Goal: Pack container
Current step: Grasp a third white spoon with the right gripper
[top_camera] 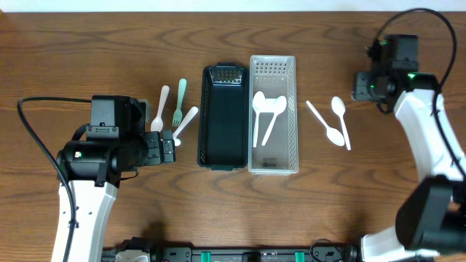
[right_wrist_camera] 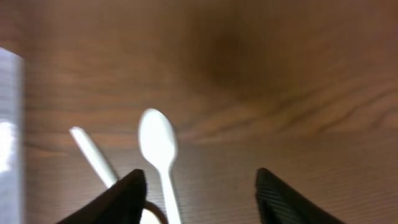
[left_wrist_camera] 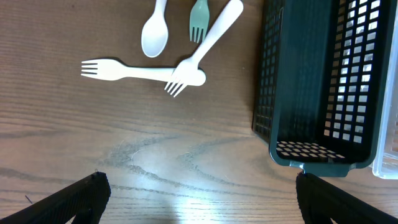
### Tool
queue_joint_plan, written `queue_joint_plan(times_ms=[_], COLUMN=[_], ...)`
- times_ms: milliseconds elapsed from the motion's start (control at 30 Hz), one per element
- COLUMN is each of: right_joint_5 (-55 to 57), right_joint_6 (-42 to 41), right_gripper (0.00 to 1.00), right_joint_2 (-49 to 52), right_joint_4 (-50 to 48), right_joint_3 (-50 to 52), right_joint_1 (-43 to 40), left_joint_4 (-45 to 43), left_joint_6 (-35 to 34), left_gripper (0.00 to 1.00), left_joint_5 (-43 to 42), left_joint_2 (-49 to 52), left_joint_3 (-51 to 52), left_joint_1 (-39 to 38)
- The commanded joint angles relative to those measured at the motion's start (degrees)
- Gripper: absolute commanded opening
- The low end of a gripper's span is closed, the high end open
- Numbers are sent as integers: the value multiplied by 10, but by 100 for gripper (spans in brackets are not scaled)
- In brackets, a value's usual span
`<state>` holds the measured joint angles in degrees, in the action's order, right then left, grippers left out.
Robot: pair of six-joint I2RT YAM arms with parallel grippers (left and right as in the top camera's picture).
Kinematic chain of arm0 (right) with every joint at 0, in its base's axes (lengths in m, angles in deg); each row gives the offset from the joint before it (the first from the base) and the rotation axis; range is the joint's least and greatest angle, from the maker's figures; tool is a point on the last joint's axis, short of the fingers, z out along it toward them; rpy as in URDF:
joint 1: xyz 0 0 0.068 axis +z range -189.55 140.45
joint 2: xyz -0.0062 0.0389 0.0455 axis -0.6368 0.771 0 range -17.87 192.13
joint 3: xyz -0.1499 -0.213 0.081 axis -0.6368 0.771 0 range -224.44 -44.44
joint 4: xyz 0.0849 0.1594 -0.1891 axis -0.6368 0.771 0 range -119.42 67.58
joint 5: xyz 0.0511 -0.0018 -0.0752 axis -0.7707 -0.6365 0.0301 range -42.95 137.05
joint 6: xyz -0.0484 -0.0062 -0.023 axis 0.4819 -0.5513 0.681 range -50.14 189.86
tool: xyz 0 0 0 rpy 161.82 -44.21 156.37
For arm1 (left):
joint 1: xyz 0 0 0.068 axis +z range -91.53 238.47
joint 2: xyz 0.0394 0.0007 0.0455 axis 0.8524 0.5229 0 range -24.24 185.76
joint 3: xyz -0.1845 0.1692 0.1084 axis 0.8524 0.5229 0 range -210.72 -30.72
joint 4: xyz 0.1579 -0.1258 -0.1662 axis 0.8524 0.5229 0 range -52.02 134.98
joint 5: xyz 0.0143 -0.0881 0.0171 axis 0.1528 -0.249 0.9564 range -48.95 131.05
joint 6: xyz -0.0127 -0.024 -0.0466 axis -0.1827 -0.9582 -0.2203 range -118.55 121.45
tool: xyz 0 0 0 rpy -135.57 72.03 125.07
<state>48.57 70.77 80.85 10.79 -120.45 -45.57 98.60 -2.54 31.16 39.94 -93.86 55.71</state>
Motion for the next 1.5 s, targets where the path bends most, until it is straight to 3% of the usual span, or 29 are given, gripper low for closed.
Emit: queue_joint_plan(times_ms=[0,367,433,733,900,1200,1467], right_joint_5=[-64,-61,-59,-58,-46,-14,-36], right_joint_6=[20,62,62,59,45,-1,-12], right_gripper=[54,52,47,44,35,4,1], right_joint_2=[49,146,158,178,180,187,113], right_joint_4=[9,25,26,34,36,46,97], right_joint_3=[3,3,3,4,4,4,-29], right_joint_1=[-17,0,0,13,21,25,28], left_joint_4=[0,-1,0,-2,-2,-2,-2], left_joint_6=[10,10,10,9,9,10,9], left_gripper=[98,98,98,98,98,98,98], left_joint_5=[7,7,7,7,7,7,7], left_joint_2=[2,2,2,2,2,2,2], left_joint_3=[-9,-9,-9,-9,-9,-9,-9], left_joint_1=[2,2,2,2,2,2,2])
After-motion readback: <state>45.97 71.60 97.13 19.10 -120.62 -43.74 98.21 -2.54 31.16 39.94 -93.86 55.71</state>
